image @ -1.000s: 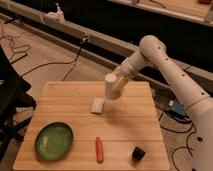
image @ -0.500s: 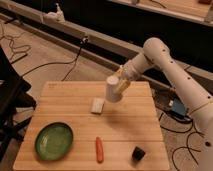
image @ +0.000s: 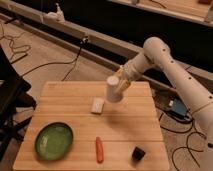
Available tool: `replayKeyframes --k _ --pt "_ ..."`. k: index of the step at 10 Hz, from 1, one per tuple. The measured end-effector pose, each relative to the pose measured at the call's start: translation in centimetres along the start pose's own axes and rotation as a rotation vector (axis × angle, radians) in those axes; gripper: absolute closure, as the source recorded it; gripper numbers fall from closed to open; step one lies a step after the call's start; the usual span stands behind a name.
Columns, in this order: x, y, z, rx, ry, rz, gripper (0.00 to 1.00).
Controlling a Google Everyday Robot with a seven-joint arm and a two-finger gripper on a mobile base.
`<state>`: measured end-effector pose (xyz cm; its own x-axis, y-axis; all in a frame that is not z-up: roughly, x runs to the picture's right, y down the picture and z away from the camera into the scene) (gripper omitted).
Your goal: Place the ceramic cup over the eraser
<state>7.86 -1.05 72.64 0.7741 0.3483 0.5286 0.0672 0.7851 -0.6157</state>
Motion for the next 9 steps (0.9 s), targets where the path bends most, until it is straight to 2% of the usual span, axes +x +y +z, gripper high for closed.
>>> replayKeyframes --k 2,6,9 --pt "0.6 1.7 -0.6 -0.003 -0.011 0.009 1.00" --pt "1.2 6.5 -2.5 0.036 -0.062 0.028 1.00" --pt "2.2 11.4 -3.1 0.037 -0.059 0.023 1.00"
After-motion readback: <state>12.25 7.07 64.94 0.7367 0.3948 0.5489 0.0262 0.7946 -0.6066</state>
